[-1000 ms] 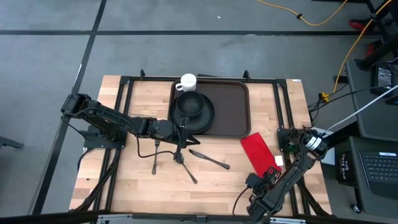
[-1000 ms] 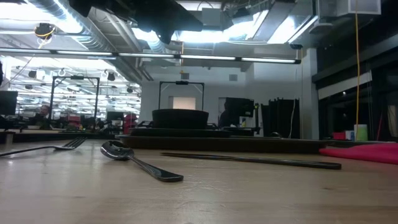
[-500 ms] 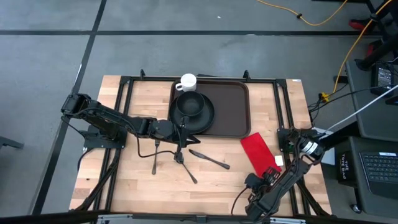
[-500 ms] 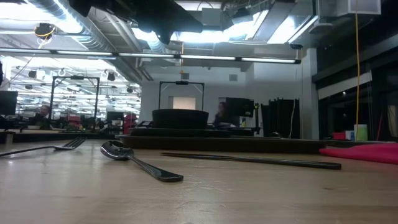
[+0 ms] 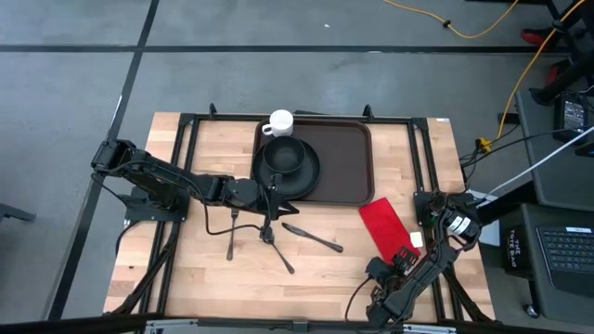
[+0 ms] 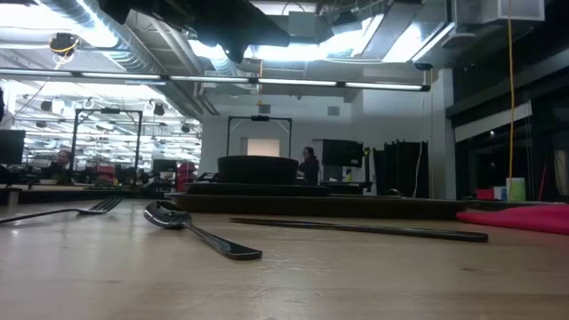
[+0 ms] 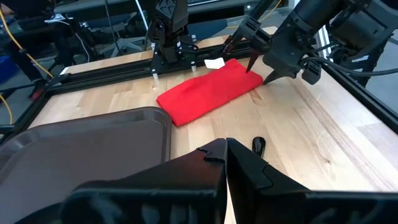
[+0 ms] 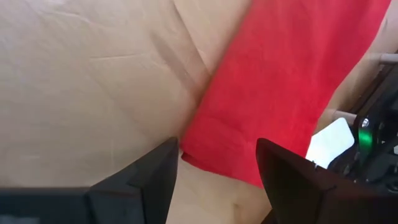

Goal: Set up tray
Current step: Put the red table napkin on the brown serving tray to the right of the black plate

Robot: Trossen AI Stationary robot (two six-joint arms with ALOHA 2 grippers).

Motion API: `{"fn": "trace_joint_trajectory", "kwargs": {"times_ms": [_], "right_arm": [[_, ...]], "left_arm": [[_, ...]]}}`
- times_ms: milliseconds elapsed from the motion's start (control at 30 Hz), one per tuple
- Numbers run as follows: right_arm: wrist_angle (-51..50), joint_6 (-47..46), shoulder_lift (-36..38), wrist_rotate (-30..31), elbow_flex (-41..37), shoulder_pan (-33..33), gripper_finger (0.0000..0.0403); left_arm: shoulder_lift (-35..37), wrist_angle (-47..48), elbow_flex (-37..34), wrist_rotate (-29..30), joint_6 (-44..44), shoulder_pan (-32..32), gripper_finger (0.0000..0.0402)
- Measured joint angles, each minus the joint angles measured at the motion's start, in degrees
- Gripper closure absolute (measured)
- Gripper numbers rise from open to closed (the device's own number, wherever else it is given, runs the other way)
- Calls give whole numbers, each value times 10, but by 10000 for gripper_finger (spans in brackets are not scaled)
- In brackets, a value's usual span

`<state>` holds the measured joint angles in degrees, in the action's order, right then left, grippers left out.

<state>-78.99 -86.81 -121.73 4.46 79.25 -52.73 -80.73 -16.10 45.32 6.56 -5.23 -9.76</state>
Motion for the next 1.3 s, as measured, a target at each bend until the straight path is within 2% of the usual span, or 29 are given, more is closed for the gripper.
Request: {"fn": "trace_joint_trajectory", "kwargs": {"times_ms": [400,567,767,900,1300], "right_arm": [[32,-2,4,13,-31,0,183],[25,-5,3,-15,-30,5,183],[21,-5,1,-16,-32,13,186],[37,2,2,-22,-40,25,208],[67,0,5,-32,-49,31,311]], "left_arm": [[0,0,0,0,0,0,398],[0,0,0,0,0,0,398],[0,0,0,0,0,0,398],[0,0,0,0,0,0,398],[0,0,0,-1,0,0,398]]}}
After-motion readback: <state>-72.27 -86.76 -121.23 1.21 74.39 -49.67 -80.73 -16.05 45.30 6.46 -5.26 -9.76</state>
